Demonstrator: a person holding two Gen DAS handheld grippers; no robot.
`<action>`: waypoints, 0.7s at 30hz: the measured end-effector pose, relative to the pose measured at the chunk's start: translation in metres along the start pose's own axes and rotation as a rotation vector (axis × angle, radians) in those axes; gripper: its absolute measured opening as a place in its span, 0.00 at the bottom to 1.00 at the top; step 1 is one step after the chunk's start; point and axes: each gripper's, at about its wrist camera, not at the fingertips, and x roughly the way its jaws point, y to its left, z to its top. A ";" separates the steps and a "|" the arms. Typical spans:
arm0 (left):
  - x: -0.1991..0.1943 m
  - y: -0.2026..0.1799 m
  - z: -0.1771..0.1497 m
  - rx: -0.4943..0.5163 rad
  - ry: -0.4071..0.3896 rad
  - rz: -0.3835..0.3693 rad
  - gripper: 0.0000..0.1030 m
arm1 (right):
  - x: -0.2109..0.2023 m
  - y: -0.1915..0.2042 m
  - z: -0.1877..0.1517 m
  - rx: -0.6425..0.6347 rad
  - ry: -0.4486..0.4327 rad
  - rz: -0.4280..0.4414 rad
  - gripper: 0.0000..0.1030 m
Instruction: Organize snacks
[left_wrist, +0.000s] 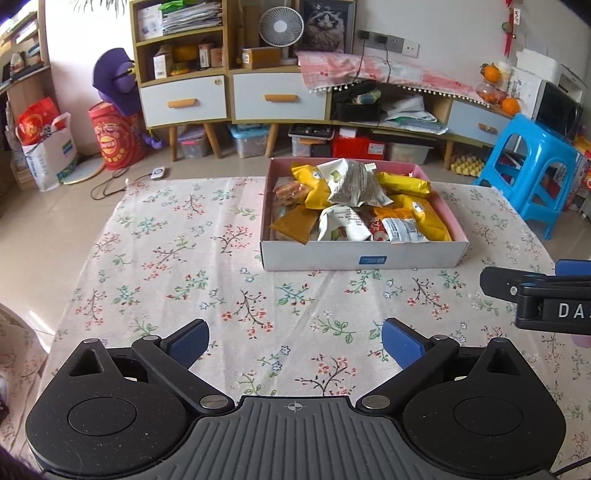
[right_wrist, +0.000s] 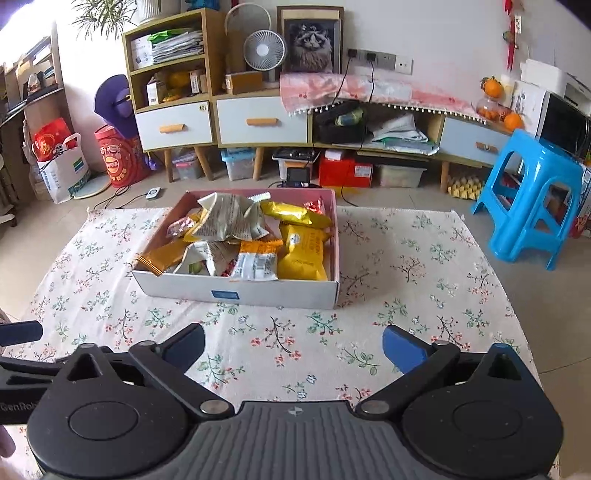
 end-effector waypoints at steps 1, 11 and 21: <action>-0.001 0.000 0.000 -0.001 -0.003 0.008 0.98 | 0.000 0.002 0.000 -0.002 0.002 -0.002 0.90; 0.000 0.004 -0.002 -0.036 -0.009 0.064 0.98 | 0.000 0.011 -0.005 -0.015 0.008 -0.013 0.90; 0.003 0.004 -0.003 -0.036 0.001 0.071 0.98 | 0.001 0.011 -0.006 -0.005 0.017 -0.007 0.90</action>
